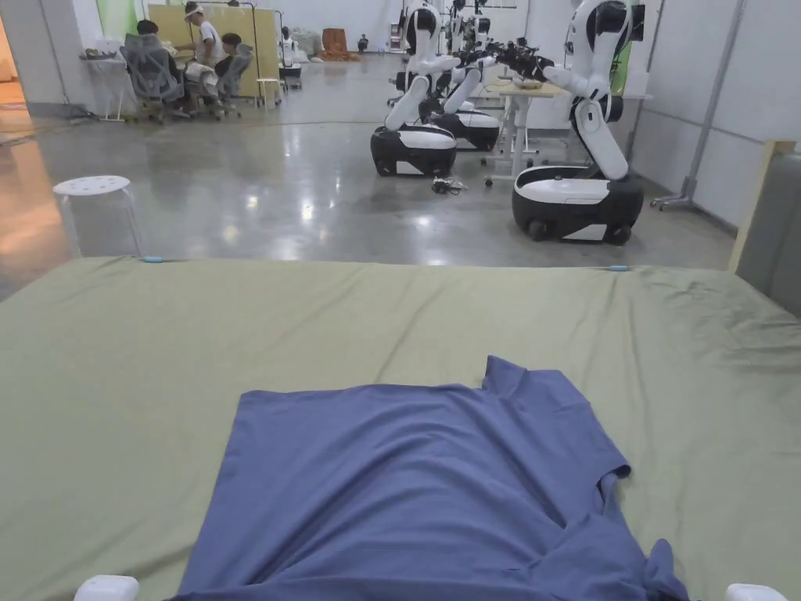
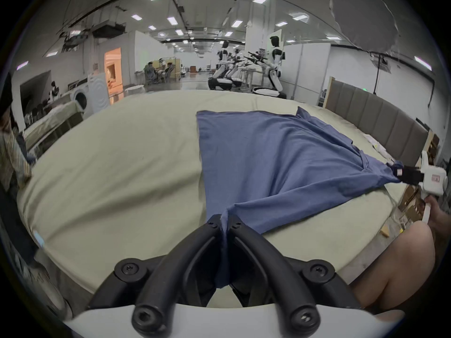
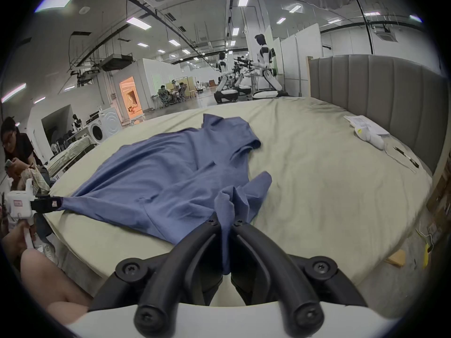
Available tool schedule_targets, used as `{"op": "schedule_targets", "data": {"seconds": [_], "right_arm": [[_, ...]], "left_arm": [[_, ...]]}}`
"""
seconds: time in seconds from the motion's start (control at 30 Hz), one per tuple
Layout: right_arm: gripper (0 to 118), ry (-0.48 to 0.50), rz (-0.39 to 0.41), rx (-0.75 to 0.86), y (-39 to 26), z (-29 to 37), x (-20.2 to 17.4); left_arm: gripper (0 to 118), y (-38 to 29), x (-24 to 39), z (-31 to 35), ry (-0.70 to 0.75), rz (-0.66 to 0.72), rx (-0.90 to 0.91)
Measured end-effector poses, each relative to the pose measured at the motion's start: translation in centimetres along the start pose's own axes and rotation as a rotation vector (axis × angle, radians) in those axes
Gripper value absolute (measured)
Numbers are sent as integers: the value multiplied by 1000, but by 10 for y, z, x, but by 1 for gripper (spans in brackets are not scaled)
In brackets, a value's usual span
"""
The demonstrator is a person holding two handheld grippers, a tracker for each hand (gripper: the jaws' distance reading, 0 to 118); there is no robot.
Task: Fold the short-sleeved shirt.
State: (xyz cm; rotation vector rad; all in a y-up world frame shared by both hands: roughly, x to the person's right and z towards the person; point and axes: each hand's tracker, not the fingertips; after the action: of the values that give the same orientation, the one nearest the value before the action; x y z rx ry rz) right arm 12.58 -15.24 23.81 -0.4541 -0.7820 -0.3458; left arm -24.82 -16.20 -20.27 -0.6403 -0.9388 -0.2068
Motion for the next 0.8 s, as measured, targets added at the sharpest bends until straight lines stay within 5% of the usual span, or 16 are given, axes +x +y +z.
{"op": "schedule_targets", "data": {"seconds": [0.07, 0.1, 0.13, 0.17, 0.2, 0.3, 0.43, 0.53, 0.57, 0.63, 0.67, 0.7, 0.73, 0.8], "right_arm": [[24, -28, 3, -2, -5, -1, 0], [57, -48, 6, -6, -6, -1, 2], [112, -55, 2, -1, -6, -1, 4], [116, -64, -16, -4, -5, 0, 7], [112, -46, -79, 43, -3, 12, 9], [118, 12, -129, 182, 22, 40, 10], [118, -92, 13, 392, 49, 114, -7], [115, -148, 68, 519, 55, 171, -25], [110, -168, 73, 538, 55, 182, -33], [78, -198, 107, 579, 49, 203, -46], [64, -197, 130, 597, 46, 207, -53], [64, -188, 143, 589, 43, 206, -57], [7, -182, 140, 579, 40, 209, -58], [0, -175, 124, 544, 41, 208, -54]], "left_arm": [[12, -3, -1, 1, 28, -11, 10], [27, -2, -3, 2, 47, -15, 14], [65, 1, -3, 6, 51, 7, 19], [98, 5, -8, 10, 29, 68, 30], [118, 10, -15, 18, -16, 138, 58], [114, 26, -21, 75, -127, 260, 292], [118, 41, 8, 166, 24, 112, 473], [109, 41, 35, 229, 73, 16, 592], [87, 38, 44, 243, 71, -1, 616], [13, 33, 63, 259, 151, -15, 667], [3, 36, 65, 256, 194, -27, 649], [3, 38, 68, 253, 232, -15, 606], [0, 38, 70, 250, 215, 2, 583], [0, 20, 39, 226, 125, 3, 535]]}}
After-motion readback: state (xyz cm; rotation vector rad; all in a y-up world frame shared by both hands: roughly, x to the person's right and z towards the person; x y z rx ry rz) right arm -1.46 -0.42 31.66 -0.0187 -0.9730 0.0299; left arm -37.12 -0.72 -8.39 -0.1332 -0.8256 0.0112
